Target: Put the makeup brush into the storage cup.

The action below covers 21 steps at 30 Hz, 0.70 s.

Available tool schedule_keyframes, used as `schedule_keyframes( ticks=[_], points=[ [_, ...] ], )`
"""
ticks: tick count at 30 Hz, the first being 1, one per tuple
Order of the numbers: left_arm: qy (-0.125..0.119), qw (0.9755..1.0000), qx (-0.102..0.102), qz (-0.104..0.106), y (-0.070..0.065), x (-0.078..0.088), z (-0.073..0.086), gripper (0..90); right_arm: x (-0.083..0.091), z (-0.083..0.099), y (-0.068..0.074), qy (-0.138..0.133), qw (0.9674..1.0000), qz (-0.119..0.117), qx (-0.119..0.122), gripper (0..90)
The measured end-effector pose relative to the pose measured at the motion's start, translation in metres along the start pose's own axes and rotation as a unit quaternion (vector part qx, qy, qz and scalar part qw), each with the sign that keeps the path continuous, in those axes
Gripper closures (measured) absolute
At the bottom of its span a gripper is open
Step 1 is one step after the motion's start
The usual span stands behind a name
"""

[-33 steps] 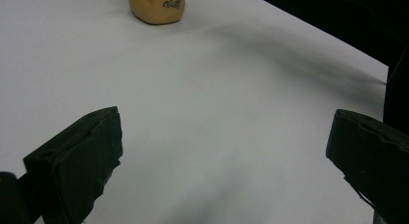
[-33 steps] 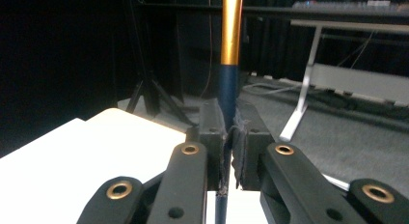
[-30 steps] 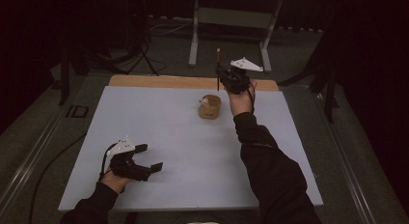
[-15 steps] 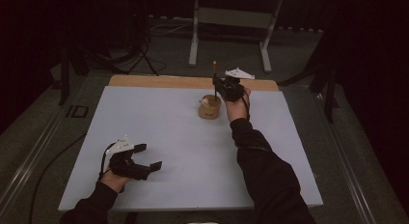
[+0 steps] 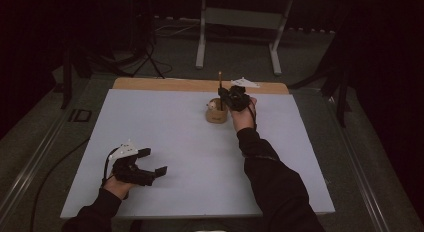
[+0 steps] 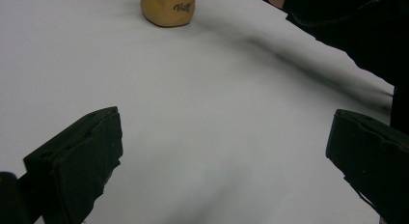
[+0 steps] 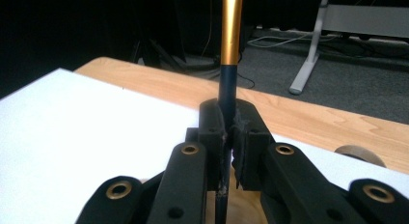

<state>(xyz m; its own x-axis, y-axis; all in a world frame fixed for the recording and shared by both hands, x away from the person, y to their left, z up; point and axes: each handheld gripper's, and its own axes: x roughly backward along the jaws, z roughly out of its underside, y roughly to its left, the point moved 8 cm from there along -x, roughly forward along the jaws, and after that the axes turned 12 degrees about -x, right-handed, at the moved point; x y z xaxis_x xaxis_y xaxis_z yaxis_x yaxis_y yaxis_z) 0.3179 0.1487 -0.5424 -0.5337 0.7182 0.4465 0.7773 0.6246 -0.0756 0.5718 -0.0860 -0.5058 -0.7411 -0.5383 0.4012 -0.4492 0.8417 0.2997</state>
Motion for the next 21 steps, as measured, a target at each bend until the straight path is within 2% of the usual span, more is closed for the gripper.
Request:
schedule_keyframes(
  ticks=[4, 9, 14, 21],
  points=[
    [0.001, 1.0, 0.001, 0.001, 0.0, 0.0, 0.0, 0.1, -0.001, 0.006, 0.001, 0.011, 0.9999, -0.003, -0.005, 83.4],
    [-0.001, 1.0, 0.002, 0.002, 0.0, 0.0, 0.0, 0.1, -0.002, 0.012, -0.002, 0.014, 0.9999, 0.008, 0.002, 83.4],
    [0.002, 1.0, 0.001, 0.0, 0.001, 0.0, 0.001, 0.1, -0.002, 0.019, -0.004, 0.023, 0.9997, 0.009, -0.005, 83.4],
    [0.002, 1.0, 0.003, 0.001, 0.001, 0.0, 0.001, 0.1, -0.002, 0.025, -0.005, 0.029, 0.9995, 0.01, 0.001, 81.7]
  ],
)
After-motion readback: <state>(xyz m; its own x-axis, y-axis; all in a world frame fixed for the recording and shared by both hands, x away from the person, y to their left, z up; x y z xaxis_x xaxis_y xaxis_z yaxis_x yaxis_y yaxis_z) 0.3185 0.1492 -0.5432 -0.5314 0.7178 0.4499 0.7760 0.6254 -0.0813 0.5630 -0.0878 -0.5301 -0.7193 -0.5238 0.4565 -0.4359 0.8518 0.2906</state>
